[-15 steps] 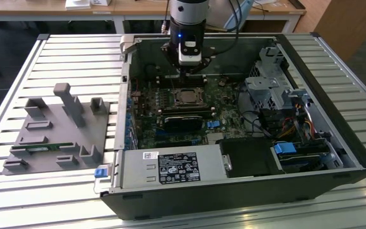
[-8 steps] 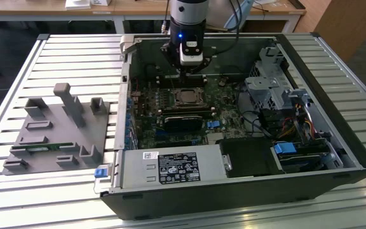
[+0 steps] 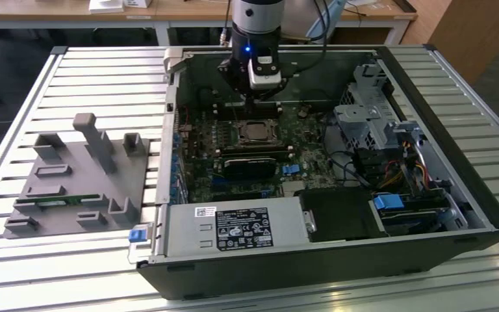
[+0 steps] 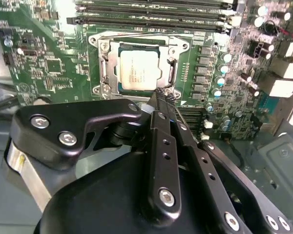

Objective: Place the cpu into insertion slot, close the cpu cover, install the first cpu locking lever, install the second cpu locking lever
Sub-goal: 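Install the first cpu locking lever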

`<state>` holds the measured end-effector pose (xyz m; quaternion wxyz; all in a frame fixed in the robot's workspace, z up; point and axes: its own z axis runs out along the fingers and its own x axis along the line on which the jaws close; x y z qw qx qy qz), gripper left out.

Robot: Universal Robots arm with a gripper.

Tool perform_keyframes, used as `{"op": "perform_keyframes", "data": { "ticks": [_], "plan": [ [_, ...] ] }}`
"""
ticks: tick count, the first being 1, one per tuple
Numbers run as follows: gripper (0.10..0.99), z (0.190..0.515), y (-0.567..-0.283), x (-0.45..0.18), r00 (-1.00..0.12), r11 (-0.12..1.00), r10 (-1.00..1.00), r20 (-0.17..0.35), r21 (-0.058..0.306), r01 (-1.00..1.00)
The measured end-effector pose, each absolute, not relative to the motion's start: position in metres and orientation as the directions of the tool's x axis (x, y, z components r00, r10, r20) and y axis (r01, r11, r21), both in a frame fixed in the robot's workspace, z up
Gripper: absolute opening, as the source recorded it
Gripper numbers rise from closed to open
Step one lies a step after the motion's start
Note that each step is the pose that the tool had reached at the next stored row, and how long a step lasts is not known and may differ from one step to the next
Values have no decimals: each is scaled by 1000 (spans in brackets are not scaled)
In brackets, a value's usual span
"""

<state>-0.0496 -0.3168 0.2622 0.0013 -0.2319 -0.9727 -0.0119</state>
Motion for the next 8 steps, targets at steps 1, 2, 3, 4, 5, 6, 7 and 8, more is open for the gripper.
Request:
{"op": "perform_keyframes", "data": {
  "ticks": [1,2,3,4,5,6,7,8],
  "plan": [
    [106,262,-317,-50,-899,899,437,8,22,438],
    [106,262,-317,-50,-905,905,426,8,22,426],
    [106,262,-317,-50,-909,909,416,8,22,416],
    [106,262,-317,-50,-913,913,408,8,22,408],
    [106,262,-317,-50,-917,916,400,8,22,400],
    [106,262,-317,-50,-920,920,392,8,22,392],
    [106,262,-317,-50,-923,923,384,8,22,384],
    [106,262,-317,-50,-927,926,376,8,22,376]
  ]
}}
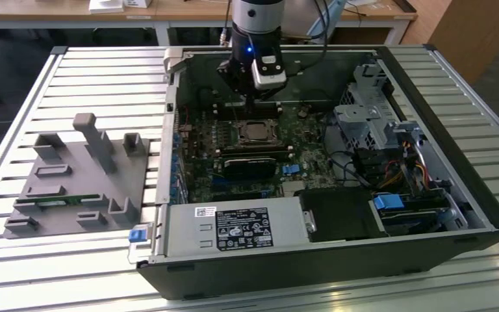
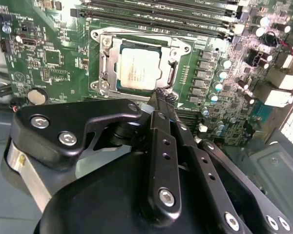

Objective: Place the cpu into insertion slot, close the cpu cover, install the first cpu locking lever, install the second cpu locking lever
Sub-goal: 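Install the first cpu locking lever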

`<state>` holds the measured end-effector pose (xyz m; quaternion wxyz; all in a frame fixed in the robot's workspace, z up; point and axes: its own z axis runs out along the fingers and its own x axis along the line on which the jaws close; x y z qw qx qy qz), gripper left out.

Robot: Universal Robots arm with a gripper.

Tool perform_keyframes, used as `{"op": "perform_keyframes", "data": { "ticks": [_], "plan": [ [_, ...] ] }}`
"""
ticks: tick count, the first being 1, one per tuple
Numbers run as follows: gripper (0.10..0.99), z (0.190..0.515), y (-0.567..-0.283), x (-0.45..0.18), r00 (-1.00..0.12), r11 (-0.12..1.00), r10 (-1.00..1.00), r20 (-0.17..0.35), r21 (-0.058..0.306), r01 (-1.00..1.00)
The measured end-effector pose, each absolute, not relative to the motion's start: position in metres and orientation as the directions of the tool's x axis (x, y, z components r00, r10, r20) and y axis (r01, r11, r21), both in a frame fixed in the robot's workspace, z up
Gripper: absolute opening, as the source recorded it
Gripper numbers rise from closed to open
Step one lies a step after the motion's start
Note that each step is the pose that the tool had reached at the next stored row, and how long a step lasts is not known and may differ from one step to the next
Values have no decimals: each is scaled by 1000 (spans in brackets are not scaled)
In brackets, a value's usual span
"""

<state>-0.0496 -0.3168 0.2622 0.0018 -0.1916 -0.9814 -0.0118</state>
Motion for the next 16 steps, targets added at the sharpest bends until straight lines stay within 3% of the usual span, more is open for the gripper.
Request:
{"op": "perform_keyframes", "data": {
  "ticks": [16],
  "plan": [
    [106,262,-317,-50,-971,970,240,8,22,240]
  ]
}}
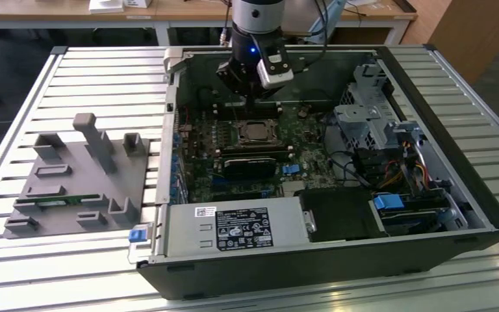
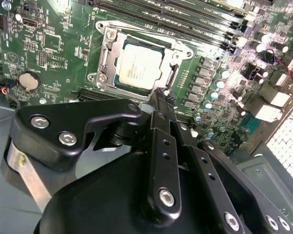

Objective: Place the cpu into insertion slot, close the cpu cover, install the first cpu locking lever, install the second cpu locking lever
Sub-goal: 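Install the first cpu locking lever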

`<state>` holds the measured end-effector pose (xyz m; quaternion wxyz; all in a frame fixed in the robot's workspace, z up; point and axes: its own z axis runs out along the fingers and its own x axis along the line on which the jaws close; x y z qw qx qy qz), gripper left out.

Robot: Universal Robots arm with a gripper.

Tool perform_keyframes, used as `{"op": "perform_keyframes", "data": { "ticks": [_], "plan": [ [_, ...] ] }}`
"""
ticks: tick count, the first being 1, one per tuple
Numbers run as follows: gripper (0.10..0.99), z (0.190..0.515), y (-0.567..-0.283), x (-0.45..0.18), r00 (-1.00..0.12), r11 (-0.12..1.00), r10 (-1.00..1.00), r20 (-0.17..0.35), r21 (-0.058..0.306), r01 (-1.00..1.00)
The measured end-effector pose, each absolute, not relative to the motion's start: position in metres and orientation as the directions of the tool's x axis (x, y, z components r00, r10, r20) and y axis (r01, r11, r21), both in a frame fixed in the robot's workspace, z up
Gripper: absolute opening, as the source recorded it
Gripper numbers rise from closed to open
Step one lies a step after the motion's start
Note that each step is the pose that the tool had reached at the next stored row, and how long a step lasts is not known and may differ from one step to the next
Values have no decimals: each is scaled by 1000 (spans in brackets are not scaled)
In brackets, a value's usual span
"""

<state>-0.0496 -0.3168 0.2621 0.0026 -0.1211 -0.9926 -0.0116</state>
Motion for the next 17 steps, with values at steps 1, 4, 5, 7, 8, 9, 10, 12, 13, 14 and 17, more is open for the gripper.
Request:
{"op": "perform_keyframes", "data": {
  "ticks": [1,4,5,7,8,9,10,12,13,14,17],
  "plan": [
    [106,262,-317,-50,-972,972,233,8,22,233],
    [106,262,-317,-50,-977,977,212,8,22,213],
    [106,262,-317,-50,-978,978,206,8,22,206],
    [106,262,-317,-50,-981,980,196,8,22,196],
    [106,262,-317,-50,-982,981,191,8,22,191],
    [106,262,-317,-50,-982,982,186,8,22,186],
    [106,262,-317,-50,-983,983,182,8,22,182],
    [106,262,-317,-50,-985,984,174,8,22,174],
    [106,262,-317,-50,-985,985,170,8,22,171],
    [106,262,-317,-50,-986,986,167,8,22,167],
    [106,262,-317,-50,-988,988,155,8,22,155]
  ]
}}
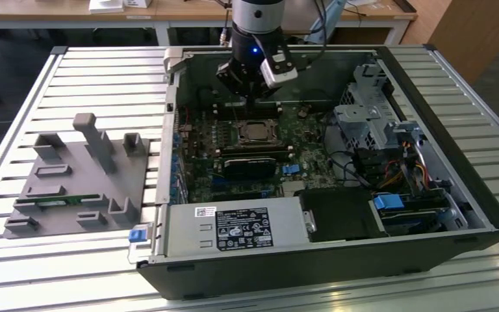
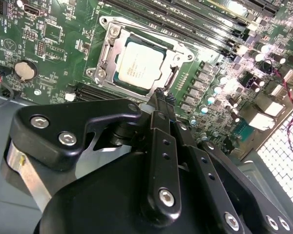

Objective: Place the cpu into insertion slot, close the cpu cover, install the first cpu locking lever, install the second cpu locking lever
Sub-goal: 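Install the first cpu locking lever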

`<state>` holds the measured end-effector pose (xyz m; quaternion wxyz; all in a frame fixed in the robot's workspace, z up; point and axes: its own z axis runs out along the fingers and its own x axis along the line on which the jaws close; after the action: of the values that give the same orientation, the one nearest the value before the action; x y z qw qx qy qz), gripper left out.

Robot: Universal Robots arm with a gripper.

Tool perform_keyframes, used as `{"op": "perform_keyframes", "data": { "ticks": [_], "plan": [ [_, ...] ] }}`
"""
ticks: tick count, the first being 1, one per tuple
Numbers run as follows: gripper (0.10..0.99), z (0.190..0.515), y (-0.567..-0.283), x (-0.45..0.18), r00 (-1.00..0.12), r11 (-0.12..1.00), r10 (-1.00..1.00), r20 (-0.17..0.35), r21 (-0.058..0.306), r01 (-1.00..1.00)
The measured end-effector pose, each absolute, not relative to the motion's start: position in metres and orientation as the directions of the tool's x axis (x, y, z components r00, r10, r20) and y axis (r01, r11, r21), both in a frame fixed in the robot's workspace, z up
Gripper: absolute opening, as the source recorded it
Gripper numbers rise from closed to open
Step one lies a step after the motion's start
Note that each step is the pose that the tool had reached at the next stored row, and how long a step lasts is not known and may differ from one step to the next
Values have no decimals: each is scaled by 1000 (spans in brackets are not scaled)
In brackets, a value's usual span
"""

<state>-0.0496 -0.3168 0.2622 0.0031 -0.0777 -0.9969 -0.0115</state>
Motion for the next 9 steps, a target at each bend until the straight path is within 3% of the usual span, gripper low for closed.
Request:
{"op": "perform_keyframes", "data": {
  "ticks": [9],
  "plan": [
    [106,262,-317,-50,-998,998,56,8,22,56]
  ]
}}
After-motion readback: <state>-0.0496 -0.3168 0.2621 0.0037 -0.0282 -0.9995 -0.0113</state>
